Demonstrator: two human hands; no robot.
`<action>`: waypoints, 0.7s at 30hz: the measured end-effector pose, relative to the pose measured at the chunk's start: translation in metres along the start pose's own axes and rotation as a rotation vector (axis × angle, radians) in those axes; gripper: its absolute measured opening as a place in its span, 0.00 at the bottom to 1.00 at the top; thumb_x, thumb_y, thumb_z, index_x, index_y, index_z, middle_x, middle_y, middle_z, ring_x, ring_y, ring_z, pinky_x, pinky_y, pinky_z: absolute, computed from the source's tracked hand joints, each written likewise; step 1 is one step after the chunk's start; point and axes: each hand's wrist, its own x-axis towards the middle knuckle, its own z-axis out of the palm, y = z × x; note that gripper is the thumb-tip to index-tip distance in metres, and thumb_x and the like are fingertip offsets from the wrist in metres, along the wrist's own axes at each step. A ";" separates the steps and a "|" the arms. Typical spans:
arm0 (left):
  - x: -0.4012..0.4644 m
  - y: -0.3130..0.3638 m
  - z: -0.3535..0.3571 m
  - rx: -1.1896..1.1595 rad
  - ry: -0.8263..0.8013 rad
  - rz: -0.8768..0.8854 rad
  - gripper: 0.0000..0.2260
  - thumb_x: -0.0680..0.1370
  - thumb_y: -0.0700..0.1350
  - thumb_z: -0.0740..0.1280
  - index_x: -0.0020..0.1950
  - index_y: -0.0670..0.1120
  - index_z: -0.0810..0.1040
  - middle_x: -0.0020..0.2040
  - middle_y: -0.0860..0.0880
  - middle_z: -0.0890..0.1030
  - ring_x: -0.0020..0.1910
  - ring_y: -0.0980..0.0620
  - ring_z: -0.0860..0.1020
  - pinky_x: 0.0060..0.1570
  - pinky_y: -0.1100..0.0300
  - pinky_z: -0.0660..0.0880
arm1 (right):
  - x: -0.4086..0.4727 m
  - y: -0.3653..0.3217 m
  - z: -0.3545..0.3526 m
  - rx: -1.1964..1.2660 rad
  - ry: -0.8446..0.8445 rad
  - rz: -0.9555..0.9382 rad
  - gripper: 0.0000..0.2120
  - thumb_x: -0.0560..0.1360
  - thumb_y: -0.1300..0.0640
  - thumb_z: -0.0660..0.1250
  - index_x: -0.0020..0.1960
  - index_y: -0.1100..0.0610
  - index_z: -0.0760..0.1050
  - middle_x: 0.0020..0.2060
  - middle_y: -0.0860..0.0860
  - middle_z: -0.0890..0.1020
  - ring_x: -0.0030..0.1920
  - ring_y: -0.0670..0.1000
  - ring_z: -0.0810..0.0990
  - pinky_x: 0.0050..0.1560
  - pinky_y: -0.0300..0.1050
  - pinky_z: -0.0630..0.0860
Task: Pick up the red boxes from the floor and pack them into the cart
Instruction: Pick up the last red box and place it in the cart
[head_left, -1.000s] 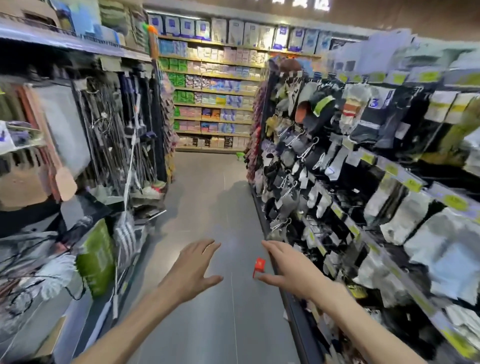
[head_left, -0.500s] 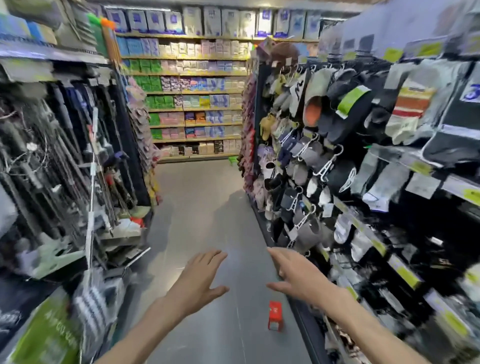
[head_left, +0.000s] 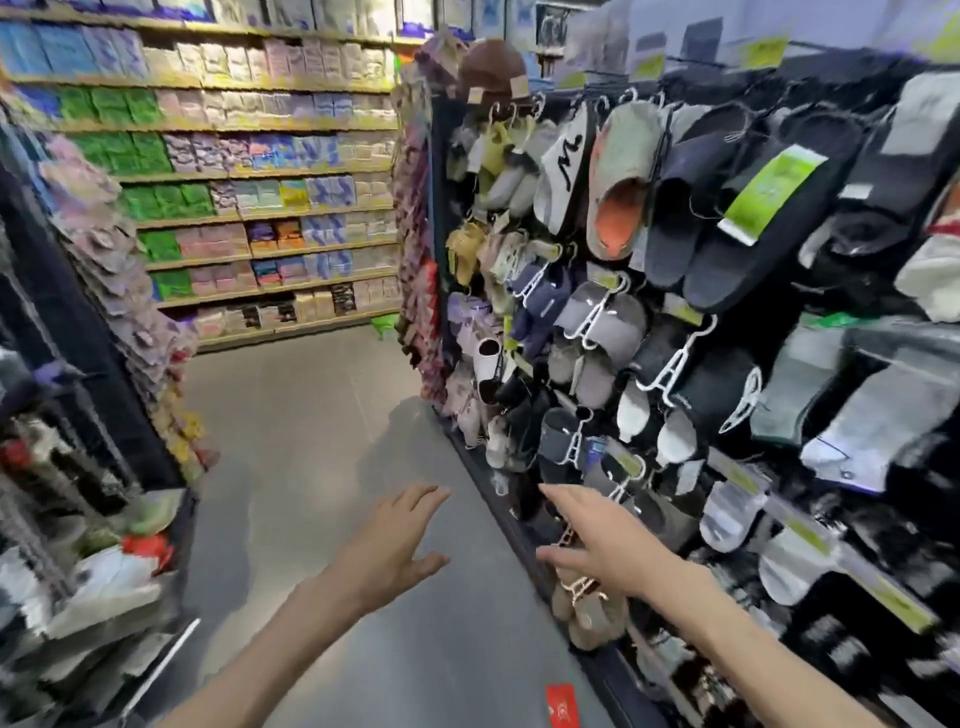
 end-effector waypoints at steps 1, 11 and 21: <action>0.021 -0.014 0.003 -0.003 -0.010 0.045 0.33 0.77 0.60 0.65 0.78 0.49 0.59 0.75 0.49 0.64 0.72 0.48 0.63 0.68 0.59 0.58 | 0.011 0.005 0.001 0.013 0.014 0.053 0.45 0.71 0.25 0.56 0.78 0.52 0.58 0.73 0.50 0.68 0.72 0.52 0.67 0.72 0.46 0.64; 0.205 -0.032 0.109 -0.133 -0.259 0.514 0.33 0.76 0.58 0.68 0.77 0.50 0.61 0.73 0.50 0.65 0.73 0.48 0.63 0.71 0.54 0.60 | 0.017 0.077 0.029 0.101 0.063 0.566 0.39 0.76 0.34 0.64 0.79 0.48 0.54 0.76 0.48 0.64 0.74 0.50 0.62 0.71 0.43 0.61; 0.265 -0.057 0.254 -0.217 -0.454 0.635 0.30 0.75 0.59 0.62 0.74 0.48 0.64 0.69 0.49 0.71 0.68 0.46 0.69 0.67 0.54 0.62 | 0.015 0.144 0.159 0.231 -0.030 0.945 0.36 0.76 0.38 0.65 0.78 0.49 0.57 0.72 0.49 0.68 0.71 0.52 0.67 0.67 0.45 0.63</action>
